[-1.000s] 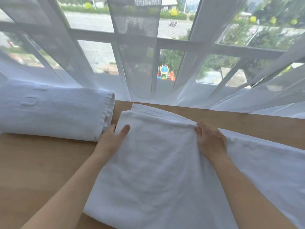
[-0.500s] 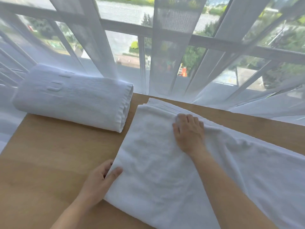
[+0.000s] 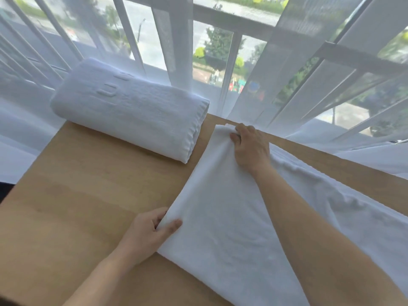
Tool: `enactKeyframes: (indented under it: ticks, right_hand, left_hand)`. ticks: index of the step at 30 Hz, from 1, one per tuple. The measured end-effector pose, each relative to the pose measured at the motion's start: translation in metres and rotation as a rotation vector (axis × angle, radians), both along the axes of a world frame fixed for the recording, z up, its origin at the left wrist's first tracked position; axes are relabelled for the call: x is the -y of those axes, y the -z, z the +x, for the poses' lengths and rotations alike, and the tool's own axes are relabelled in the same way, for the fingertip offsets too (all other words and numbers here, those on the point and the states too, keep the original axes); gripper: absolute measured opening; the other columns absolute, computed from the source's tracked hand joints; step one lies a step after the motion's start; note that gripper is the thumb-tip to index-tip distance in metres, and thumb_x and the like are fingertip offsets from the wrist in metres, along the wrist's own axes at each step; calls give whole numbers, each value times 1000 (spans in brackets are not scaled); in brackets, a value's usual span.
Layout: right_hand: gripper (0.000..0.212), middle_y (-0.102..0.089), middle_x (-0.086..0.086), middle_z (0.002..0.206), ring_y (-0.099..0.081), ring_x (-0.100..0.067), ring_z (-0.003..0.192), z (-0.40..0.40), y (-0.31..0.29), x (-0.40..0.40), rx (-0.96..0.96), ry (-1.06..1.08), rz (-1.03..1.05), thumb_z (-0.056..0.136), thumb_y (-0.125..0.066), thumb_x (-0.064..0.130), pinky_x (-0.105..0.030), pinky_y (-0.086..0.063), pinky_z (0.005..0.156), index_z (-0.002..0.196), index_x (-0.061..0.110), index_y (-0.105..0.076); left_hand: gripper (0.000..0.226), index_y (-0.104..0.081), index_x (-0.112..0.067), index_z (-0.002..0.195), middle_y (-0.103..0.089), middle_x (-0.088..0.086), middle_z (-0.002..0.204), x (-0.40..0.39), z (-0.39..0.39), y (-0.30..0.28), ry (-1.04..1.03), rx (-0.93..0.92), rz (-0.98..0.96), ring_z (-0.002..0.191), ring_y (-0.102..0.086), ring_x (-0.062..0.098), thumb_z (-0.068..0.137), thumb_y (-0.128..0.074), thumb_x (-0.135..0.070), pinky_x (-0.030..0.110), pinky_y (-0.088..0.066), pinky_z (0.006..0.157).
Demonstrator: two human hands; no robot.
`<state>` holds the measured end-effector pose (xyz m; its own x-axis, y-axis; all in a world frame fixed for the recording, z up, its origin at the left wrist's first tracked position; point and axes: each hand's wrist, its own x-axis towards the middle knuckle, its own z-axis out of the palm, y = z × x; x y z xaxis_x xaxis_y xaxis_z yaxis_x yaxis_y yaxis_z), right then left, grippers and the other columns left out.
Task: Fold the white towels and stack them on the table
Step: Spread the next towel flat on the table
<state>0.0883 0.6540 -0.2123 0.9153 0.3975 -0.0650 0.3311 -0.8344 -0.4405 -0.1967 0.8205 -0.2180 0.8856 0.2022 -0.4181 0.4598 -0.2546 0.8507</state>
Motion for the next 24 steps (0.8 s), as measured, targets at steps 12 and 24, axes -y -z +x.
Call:
enactKeyframes:
  ticks: [12,24]
  right_hand:
    - [19,-46,2,101,-50,-29,111,2,9,-3,43,29,-65,106,-35,29,-41,-26,85,112,21,-51]
    - [25,-55,-6,112,-47,-30,112,-7,13,-7,143,34,-107,106,-39,35,-40,-28,90,112,19,-57]
  left_hand:
    - [58,-28,-22,59,-23,-11,49,12,-3,-2,-98,217,255,43,-22,4,87,-63,-59,19,-14,45]
    - [52,-37,-21,54,-36,-9,46,19,-17,5,-209,73,492,46,-38,11,84,-69,-48,18,-28,46]
